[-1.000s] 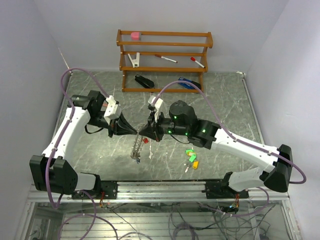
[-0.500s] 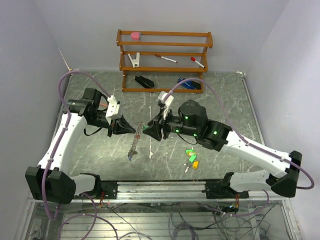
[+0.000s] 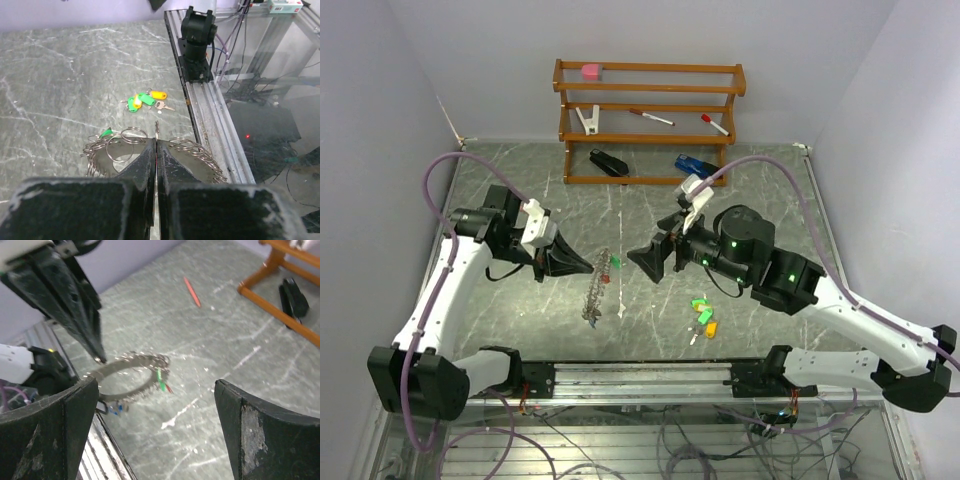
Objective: Put the keys on the keyring
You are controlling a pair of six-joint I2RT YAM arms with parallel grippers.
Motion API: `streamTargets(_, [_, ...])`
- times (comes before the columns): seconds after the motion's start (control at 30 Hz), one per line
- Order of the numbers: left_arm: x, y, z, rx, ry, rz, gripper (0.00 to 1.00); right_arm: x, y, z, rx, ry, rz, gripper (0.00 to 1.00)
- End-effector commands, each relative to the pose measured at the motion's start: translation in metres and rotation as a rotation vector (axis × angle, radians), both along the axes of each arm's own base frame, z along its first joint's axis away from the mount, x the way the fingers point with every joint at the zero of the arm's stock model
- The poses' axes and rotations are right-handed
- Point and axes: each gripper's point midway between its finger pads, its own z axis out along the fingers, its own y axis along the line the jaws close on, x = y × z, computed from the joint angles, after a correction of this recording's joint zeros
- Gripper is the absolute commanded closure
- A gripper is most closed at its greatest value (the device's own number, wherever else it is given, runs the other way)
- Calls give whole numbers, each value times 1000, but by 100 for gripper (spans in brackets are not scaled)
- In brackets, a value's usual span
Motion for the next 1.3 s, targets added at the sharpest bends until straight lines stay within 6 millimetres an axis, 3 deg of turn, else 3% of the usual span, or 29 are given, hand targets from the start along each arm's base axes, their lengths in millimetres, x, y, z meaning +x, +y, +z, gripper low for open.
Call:
streamTargets(0.0, [-9,-3,30,-148,-31,-24,93,17,-28,-18,-114,42,-163,4])
streamTargets(0.13, [-10,-3,31,-149,-39,-25,93,30,-62,-41,-245,107,-346,23])
streamTargets(0.23, [-16,-2,27,-151,-44,-25,93,34,-88,-74,-362,213,-478,34])
streamTargets(0.37, [-20,-1,23,-149,-48,-21,93,32,-120,-125,-498,380,-611,35])
streamTargets(0.57, [-20,5,17,-143,-28,13,93,33,-150,-183,-545,611,-705,43])
streamTargets(0.67, [-18,9,17,-142,-17,41,93,32,-159,-203,-589,667,-725,45])
streamTargets(0.87, [-18,17,23,-130,0,92,93,7,-154,-261,-702,837,-664,52])
streamTargets(1.03, [-13,28,31,-142,0,168,93,4,-146,-271,-670,866,-642,58])
streamTargets(1.27, [-7,36,33,-143,5,231,93,-14,-167,-286,-706,913,-702,61])
